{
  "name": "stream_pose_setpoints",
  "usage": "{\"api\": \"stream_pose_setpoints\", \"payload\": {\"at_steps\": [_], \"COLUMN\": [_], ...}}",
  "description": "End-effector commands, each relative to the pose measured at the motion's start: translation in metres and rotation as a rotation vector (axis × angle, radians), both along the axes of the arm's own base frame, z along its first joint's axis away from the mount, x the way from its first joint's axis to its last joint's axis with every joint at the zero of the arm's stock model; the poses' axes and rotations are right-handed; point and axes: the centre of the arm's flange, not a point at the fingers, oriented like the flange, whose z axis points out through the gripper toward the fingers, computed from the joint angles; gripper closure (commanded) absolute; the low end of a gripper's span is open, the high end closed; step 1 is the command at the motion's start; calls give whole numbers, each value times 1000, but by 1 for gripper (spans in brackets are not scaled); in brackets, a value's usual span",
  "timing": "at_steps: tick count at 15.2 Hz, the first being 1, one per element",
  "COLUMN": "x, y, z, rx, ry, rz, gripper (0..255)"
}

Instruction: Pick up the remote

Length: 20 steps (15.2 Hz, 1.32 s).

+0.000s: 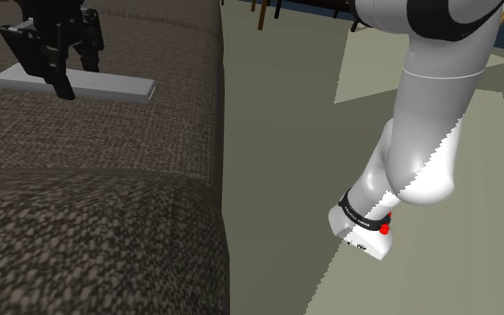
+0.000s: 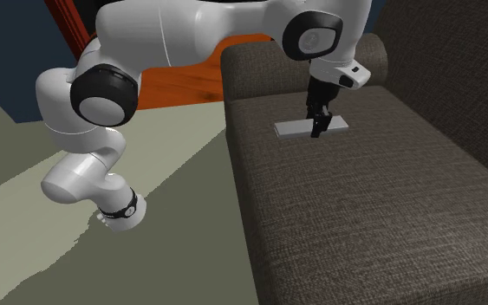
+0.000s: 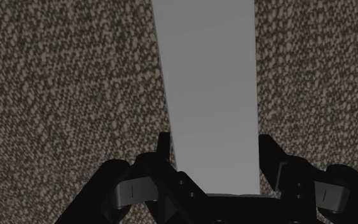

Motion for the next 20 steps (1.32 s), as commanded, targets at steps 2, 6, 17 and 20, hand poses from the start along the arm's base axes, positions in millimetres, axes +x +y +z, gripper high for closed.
{"api": "stream_pose_setpoints", "payload": {"at_steps": [2,6,17,20], "x": [0,0,0,0], "y": [0,0,0,0], "z": [-2,15,73,79], "rx": [-1,-2,-2,-2], "ry": [2,2,2,2], "rz": [-1,-1,-1,-1], "gripper": [255,255,255,255]}}
